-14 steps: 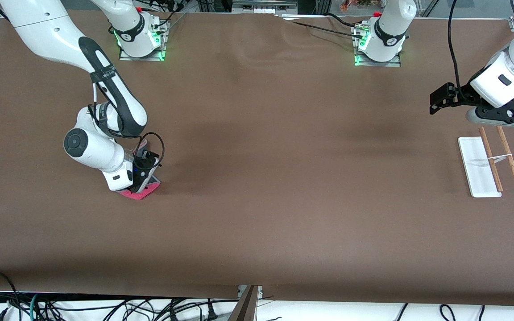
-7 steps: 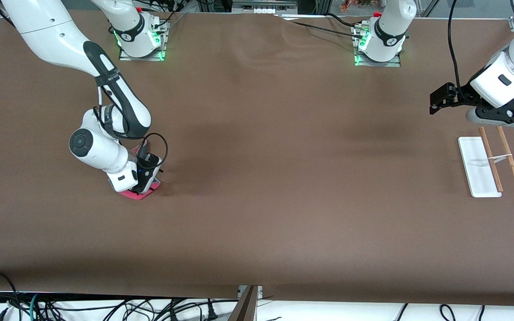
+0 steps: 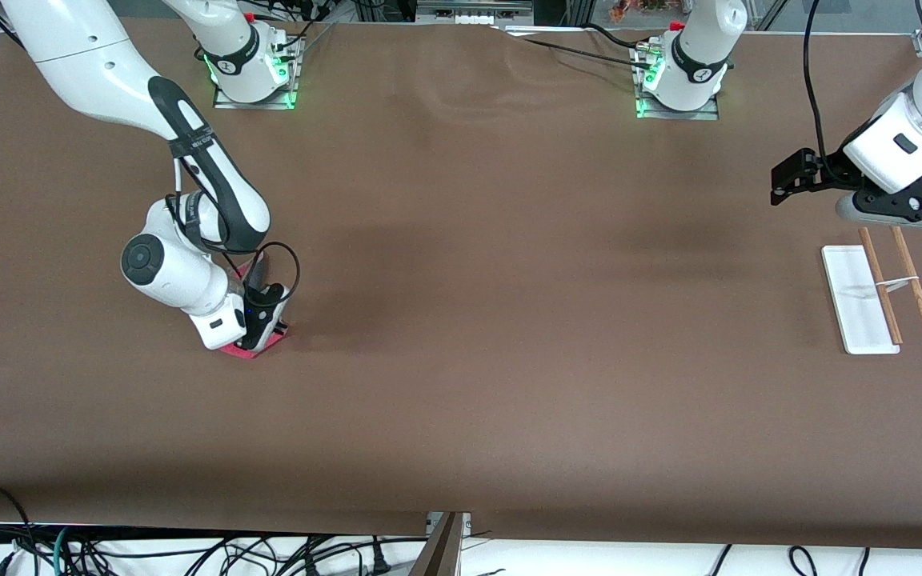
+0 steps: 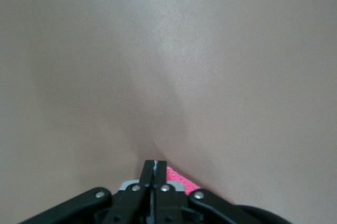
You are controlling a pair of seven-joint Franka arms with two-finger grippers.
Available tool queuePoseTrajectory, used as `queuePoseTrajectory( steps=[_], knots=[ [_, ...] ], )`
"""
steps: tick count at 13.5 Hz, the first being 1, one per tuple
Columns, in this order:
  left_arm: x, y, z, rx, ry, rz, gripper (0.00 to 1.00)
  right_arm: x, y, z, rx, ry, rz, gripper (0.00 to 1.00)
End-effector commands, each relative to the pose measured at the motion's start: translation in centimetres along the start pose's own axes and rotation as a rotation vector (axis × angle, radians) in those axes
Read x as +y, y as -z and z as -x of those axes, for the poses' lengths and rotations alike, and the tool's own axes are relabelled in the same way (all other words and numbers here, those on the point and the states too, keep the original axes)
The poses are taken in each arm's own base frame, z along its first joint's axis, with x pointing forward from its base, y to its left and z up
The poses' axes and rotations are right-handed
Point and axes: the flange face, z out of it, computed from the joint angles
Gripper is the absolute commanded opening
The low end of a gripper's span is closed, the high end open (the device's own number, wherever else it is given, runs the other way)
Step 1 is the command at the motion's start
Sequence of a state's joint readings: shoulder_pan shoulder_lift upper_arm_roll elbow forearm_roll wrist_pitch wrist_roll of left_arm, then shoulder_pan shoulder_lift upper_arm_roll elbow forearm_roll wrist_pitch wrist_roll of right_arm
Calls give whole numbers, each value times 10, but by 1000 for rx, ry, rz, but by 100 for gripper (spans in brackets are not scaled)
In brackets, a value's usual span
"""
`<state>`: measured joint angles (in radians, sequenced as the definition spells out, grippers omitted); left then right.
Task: Pass towel and hang on rack
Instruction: 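Lower the right gripper and pinch the pink towel's edge, then lift the towel with the right gripper while the left gripper approaches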
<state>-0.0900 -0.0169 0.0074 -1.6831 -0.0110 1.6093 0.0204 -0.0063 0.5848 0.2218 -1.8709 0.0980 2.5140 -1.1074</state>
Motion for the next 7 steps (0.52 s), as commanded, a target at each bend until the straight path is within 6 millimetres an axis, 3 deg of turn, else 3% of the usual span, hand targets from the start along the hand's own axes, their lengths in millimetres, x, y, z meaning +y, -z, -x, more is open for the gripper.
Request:
queuePoseTrajectory(
  steps=[1,4,7],
  knots=[
    [1,2,2,-3,7,10,100,15,29,-18,-9,12,-55,0],
    [1,2,2,-3,7,10,100,26,71,-32,-51,-32,-147,0],
    [1,2,3,-6,7,11,100,25,118,-42,-105,-107,-224,0]
  ],
)
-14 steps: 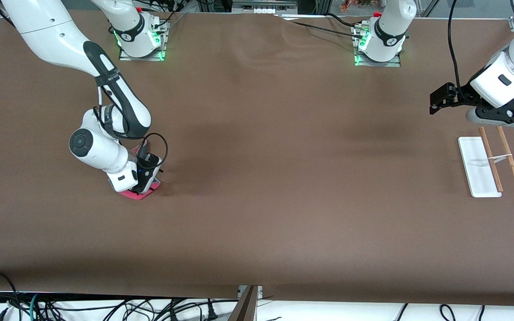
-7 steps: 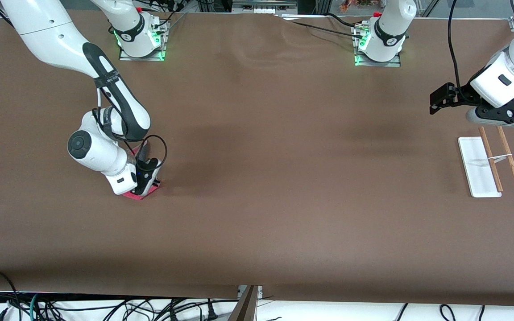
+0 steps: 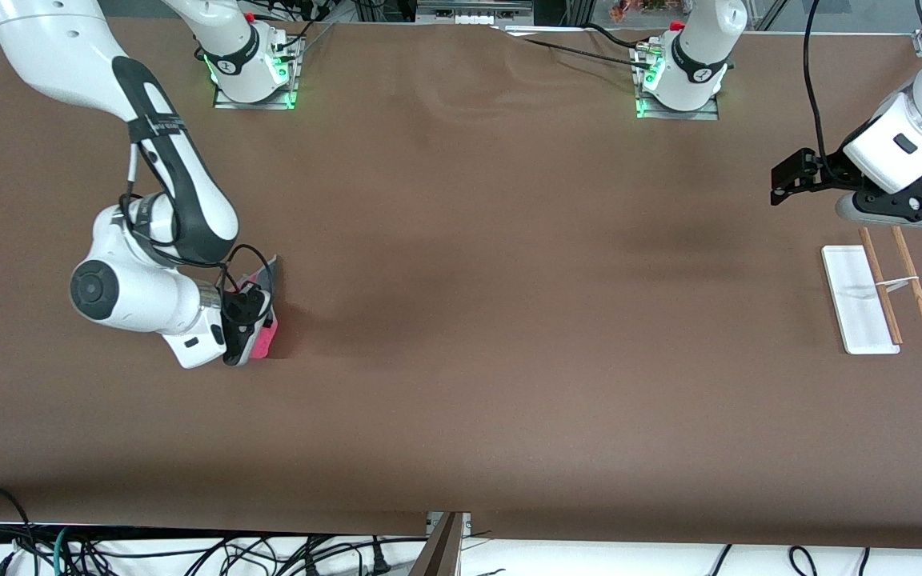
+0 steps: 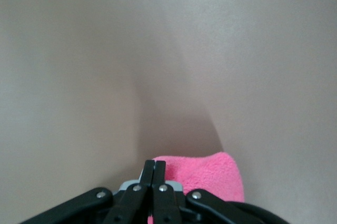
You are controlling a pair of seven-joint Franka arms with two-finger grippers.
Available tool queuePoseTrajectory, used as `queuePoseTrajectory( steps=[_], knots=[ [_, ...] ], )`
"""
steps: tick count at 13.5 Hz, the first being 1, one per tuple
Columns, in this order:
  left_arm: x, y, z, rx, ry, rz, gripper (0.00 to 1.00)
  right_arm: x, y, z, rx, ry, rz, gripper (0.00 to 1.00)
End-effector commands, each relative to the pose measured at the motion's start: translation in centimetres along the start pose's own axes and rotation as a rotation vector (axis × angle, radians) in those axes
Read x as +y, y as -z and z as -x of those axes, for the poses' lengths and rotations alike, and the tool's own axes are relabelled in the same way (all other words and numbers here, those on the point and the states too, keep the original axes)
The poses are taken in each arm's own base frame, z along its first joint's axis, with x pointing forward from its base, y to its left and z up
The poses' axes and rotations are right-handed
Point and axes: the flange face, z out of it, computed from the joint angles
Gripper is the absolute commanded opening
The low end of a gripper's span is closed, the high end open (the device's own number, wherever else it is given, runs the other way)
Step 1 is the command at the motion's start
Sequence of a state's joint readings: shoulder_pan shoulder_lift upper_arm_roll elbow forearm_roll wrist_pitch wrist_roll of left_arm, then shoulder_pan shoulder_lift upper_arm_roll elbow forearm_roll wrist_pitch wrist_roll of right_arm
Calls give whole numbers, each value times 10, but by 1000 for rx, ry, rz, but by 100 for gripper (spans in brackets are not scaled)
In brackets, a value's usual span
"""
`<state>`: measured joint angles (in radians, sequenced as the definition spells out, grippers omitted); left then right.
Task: Pass towel and hang on rack
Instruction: 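Lift the towel with the right gripper while the left gripper approaches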
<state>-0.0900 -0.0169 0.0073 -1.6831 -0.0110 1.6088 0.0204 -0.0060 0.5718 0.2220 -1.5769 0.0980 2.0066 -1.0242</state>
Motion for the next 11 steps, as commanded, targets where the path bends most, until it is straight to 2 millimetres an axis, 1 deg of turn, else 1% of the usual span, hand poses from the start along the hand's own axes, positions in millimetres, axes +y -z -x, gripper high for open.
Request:
queuePoseTrajectory(
  steps=[1,4,5,6,8,9,11],
  knots=[
    [1,2,3,-7,7,11,100,-16,47,-16,-50,-77,-58,0],
    [1,2,3,-7,7,11,100,-37,105,-27,-125,-218,-109,0],
    [1,1,3,-8,7,11,100,-47,120,-37,-143,-240,-112,0],
    [0,2,3,-7,8,9,100,-56,133,-43,-158,-283,-116,0],
    [1,2,3,-7,8,6,100,-72,153,-53,-183,-384,-120,0],
    [1,1,3,-8,8,4,100,-83,160,-61,-195,-430,-115,0],
    [0,1,3,-10,10,5,100,-103,169,-79,-214,-511,-109,0]
  ],
)
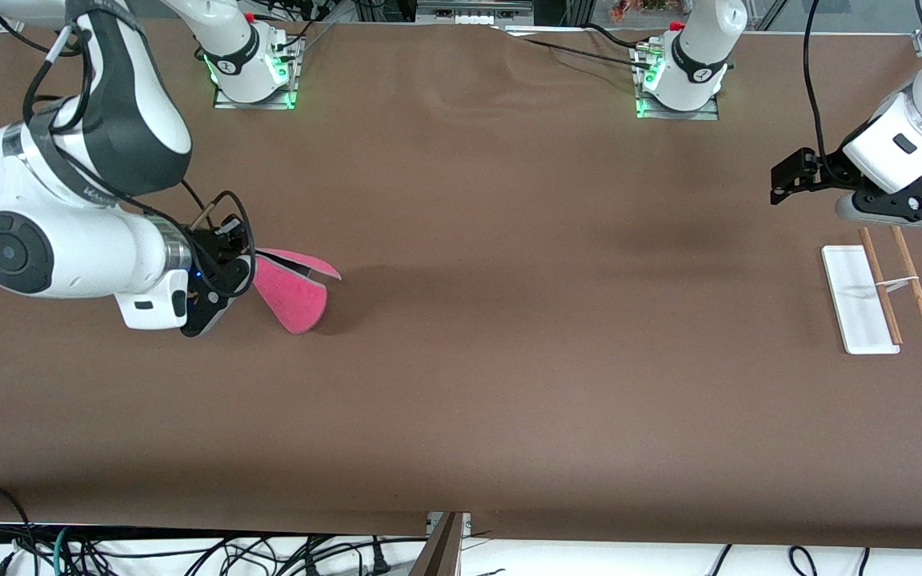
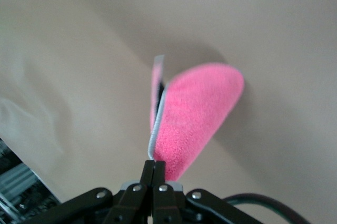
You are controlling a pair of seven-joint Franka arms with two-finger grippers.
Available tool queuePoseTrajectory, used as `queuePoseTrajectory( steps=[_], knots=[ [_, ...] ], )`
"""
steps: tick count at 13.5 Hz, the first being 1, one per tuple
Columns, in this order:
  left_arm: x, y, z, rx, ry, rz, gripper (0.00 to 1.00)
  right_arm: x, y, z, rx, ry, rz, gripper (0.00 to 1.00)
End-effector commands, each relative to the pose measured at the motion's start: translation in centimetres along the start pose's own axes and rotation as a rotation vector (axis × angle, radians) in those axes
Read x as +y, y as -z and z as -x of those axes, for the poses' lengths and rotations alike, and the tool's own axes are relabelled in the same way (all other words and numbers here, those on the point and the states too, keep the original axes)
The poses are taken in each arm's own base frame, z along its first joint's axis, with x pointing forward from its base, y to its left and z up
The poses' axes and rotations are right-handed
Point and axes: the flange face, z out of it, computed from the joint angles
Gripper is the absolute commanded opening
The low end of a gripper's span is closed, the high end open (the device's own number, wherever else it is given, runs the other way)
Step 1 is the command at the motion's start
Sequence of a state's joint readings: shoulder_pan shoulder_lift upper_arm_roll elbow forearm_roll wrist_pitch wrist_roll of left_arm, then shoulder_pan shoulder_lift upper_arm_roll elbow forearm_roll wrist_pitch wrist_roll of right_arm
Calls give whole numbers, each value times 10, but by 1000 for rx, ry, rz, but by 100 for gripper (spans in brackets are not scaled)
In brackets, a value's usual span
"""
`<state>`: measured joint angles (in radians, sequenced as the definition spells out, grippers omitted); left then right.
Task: Pass towel and hang on rack
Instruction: 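Lift the towel with the right gripper while the left gripper approaches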
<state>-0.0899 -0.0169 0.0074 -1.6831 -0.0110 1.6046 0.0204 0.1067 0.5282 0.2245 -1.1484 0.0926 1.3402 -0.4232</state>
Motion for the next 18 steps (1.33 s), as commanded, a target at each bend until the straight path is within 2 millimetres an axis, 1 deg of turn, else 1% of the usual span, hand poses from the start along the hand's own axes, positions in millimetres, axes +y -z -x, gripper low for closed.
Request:
queuePoseTrajectory(
  steps=[1,3,5,6,7,8,9,10,12,13,15,16,17,18],
  knots=[
    [0,1,3,-7,9,5,100,-33,10,-9,-27,-108,10,0],
    [1,1,2,-6,8,4,100,-65,21,-13,-16,-186,22,0],
    [2,-1,1,-9,5,4,100,-89,26,-18,-4,-257,15,0],
    [9,1,1,-6,-12,6,100,-101,27,-21,1,-284,9,0],
    [21,-1,1,-11,-36,5,100,-113,29,-24,14,-312,-18,0],
    [40,-10,-3,-28,-71,12,100,-122,33,-26,33,-358,-75,0],
    [48,-17,-4,-52,-87,12,100,-131,37,-31,58,-420,-147,0],
    [62,-31,-9,-80,-109,33,100,-139,42,-36,87,-466,-230,0],
    [82,-53,-20,-122,-108,175,100,-153,53,-46,141,-505,-385,0],
    [87,-59,-27,-134,-97,260,100,-158,56,-51,158,-524,-426,0],
    [103,-75,-39,-162,-76,416,100,-178,55,-63,181,-580,-456,0],
    [111,-83,-44,-167,-68,470,100,-191,55,-68,192,-611,-470,0],
    [125,-95,-47,-193,-82,520,100,-201,55,-74,202,-647,-492,0],
    [140,-100,-49,-191,-127,584,100,-211,54,-80,213,-690,-517,0]
  ],
)
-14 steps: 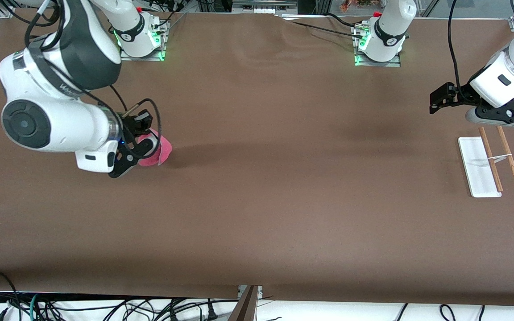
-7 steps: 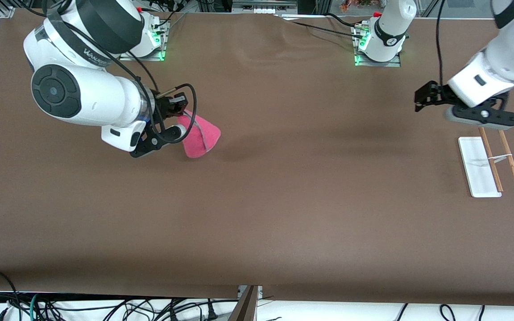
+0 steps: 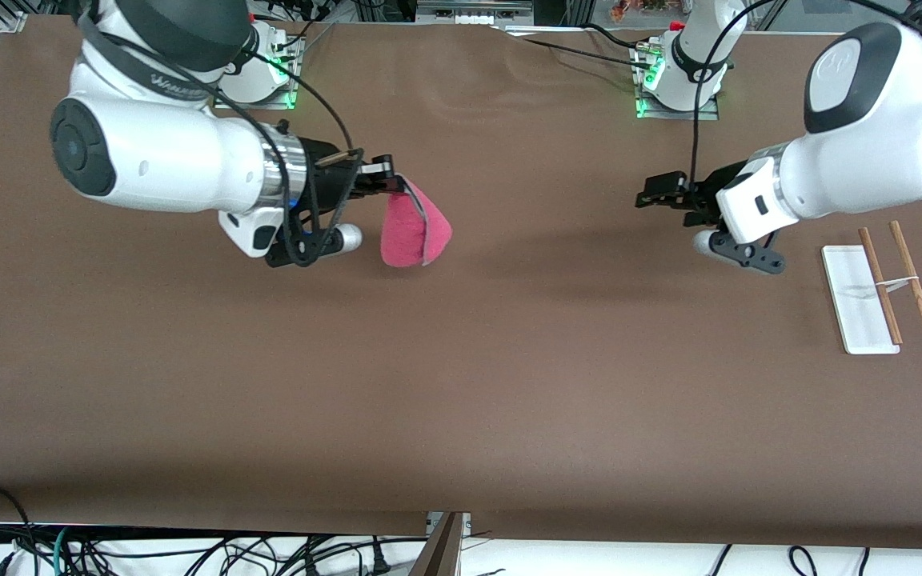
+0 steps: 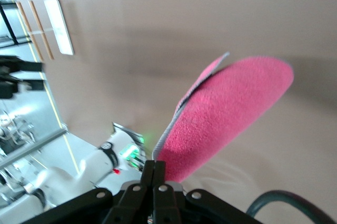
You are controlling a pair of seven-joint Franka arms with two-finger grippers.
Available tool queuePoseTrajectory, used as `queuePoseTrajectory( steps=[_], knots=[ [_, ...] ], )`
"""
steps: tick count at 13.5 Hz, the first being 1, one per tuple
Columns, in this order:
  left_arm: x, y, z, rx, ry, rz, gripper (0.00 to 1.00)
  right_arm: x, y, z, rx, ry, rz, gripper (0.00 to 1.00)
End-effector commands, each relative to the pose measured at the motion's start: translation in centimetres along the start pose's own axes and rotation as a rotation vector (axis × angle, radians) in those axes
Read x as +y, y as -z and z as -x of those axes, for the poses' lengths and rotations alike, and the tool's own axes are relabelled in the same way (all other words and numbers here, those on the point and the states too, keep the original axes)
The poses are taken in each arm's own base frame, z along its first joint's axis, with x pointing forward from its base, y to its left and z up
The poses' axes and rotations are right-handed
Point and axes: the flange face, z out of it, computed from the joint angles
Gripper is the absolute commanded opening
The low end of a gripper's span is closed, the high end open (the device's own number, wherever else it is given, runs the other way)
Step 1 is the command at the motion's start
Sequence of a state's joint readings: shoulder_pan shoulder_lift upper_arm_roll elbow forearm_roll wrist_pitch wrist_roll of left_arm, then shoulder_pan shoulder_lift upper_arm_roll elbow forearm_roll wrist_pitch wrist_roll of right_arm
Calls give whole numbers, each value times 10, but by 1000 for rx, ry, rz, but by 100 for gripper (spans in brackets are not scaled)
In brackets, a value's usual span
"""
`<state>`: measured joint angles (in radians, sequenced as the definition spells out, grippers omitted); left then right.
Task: Pass towel and hang on rack
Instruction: 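Carry the towel toward the left gripper and grasp it there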
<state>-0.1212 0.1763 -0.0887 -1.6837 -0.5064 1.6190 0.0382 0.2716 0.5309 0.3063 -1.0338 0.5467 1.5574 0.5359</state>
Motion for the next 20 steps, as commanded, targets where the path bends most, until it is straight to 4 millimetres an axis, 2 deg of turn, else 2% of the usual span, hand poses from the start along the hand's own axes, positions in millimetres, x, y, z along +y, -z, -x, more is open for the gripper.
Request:
queuePoseTrajectory(
  steps=[1,4,6,8,11,14,15,17,20],
  knots=[
    [21,-19,-16,7,-99,126,100,-29,-13,6,30,-110,-68,0],
    [27,-44,-34,57,-330,199,100,-59,-43,8,70,-221,-121,0],
    [18,-67,-44,78,-483,204,100,-73,-57,9,95,-265,-156,0],
    [6,-89,-51,116,-588,244,100,-79,-62,11,105,-267,-169,0],
    [4,-134,-42,184,-736,352,100,-86,-68,15,109,-298,-173,0],
    [-4,-152,-49,266,-848,330,100,-87,-69,16,110,-299,-171,0],
    [2,-161,-50,270,-879,328,100,-87,-69,16,110,-299,-171,0],
    [9,-164,-51,290,-890,332,100,-87,-69,16,112,-300,-171,0],
    [4,-189,-47,326,-922,345,100,-87,-69,16,112,-300,-171,0]
  ],
)
